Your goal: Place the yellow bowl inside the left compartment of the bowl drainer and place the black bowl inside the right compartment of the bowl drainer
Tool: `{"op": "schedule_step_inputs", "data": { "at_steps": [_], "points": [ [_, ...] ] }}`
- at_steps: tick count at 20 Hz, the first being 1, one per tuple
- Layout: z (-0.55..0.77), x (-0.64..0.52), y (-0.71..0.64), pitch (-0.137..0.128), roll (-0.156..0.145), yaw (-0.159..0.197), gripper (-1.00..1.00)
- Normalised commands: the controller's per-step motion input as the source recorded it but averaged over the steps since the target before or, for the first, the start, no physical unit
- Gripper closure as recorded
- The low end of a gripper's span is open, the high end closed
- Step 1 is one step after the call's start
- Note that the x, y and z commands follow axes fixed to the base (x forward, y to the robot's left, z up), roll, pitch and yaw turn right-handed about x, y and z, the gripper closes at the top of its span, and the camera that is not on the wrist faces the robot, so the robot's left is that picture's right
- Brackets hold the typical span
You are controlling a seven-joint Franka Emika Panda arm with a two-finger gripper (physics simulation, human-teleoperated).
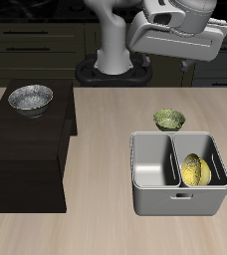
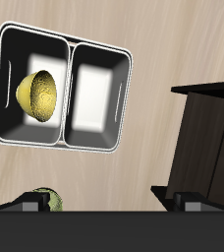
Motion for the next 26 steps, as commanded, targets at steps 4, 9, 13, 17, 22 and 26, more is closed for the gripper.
{"op": "schedule_step_inputs", "data": {
  "at_steps": [4,9,13,17,22,26],
  "points": [
    [-0.06,-0.54,-0.18,-0.089,0.06,0.101,-1.0],
    [-0.04,-0.26,-0.36,-0.05,0.012,0.018,-1.0],
    [-0.06,-0.12,-0.18,-0.02,0.017,0.017,-1.0],
    [0.07,-0.01,-0.55,-0.008,-0.018,-0.065,-1.0],
    [-0.05,0.12,-0.62,0.016,-0.068,-0.029,-1.0],
    [-0.03,-0.03,-0.42,0.004,0.006,0.006,-1.0]
  ]
}}
